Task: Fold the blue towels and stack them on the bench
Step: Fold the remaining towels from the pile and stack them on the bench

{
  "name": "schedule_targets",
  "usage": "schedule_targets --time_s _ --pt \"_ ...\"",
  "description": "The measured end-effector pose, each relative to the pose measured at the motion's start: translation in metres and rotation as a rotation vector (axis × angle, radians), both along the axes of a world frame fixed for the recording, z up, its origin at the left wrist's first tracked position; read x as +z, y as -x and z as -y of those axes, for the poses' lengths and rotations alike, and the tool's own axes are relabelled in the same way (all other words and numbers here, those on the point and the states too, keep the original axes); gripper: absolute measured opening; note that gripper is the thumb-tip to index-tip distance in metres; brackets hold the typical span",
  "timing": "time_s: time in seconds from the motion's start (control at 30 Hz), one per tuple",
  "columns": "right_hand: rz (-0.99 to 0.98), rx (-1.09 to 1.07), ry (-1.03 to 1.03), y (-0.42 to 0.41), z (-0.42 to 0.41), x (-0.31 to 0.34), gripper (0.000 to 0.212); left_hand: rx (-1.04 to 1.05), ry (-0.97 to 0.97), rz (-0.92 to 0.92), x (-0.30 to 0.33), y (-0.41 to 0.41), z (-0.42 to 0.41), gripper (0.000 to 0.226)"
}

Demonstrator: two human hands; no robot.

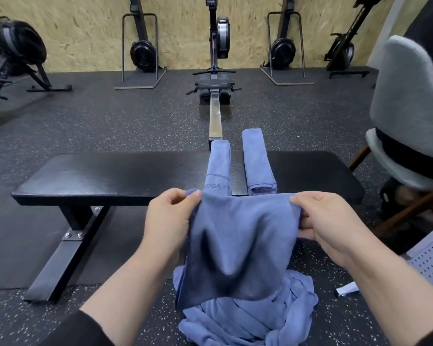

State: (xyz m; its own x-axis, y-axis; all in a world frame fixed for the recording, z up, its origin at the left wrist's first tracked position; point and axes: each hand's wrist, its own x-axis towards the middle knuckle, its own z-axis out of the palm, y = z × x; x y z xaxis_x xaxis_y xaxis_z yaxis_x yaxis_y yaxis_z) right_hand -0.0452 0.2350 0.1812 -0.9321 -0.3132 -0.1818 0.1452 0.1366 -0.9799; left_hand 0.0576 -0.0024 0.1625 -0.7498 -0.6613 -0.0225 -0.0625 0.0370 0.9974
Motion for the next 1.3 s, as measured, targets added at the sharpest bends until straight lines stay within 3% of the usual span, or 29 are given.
schedule_targets --time_s 0.13,0.37,0.53,0.63,0.7,0.8,0.87,0.93,1.07,1.17,1.3 --pt "0.045 0.063 0.030 -0.009 0.025 -0.010 0.026 -0.059 0.114 0.012 -0.006 0.012 -0.027 0.040" --pt "0.010 0.131 0.053 -0.011 0.054 -0.028 0.031 -0.089 0.269 0.009 -0.004 0.024 -0.058 0.015" --pt "0.002 0.141 0.070 -0.008 0.061 -0.030 0.034 -0.090 0.430 -0.042 -0.013 0.031 -0.063 0.011" --pt "0.018 0.137 0.128 -0.005 0.060 -0.030 0.041 -0.177 0.516 -0.067 -0.015 0.034 -0.066 0.009" --pt "0.011 0.152 0.149 -0.003 0.055 -0.028 0.034 -0.300 0.555 -0.052 -0.014 0.035 -0.068 0.017" --pt "-0.103 0.099 0.039 0.009 0.047 -0.031 0.021 -0.333 0.424 0.018 -0.007 0.034 -0.067 0.032" --pt "-0.182 0.098 -0.098 0.014 0.042 -0.031 0.024 -0.264 0.357 0.035 -0.005 0.036 -0.056 0.020" --pt "-0.264 0.168 -0.244 0.015 0.037 -0.029 0.027 -0.247 0.490 0.063 -0.004 0.037 -0.038 0.020" --pt "-0.360 0.274 -0.379 0.007 0.031 -0.020 0.026 -0.439 0.851 0.173 -0.012 0.035 -0.010 0.034" --pt "-0.402 0.318 -0.418 0.004 0.030 -0.019 0.024 -0.537 0.866 0.222 -0.016 0.030 -0.007 0.031" --pt "-0.426 0.360 -0.414 0.001 0.027 -0.015 0.025 -0.631 0.858 0.318 -0.015 0.023 -0.002 0.011"
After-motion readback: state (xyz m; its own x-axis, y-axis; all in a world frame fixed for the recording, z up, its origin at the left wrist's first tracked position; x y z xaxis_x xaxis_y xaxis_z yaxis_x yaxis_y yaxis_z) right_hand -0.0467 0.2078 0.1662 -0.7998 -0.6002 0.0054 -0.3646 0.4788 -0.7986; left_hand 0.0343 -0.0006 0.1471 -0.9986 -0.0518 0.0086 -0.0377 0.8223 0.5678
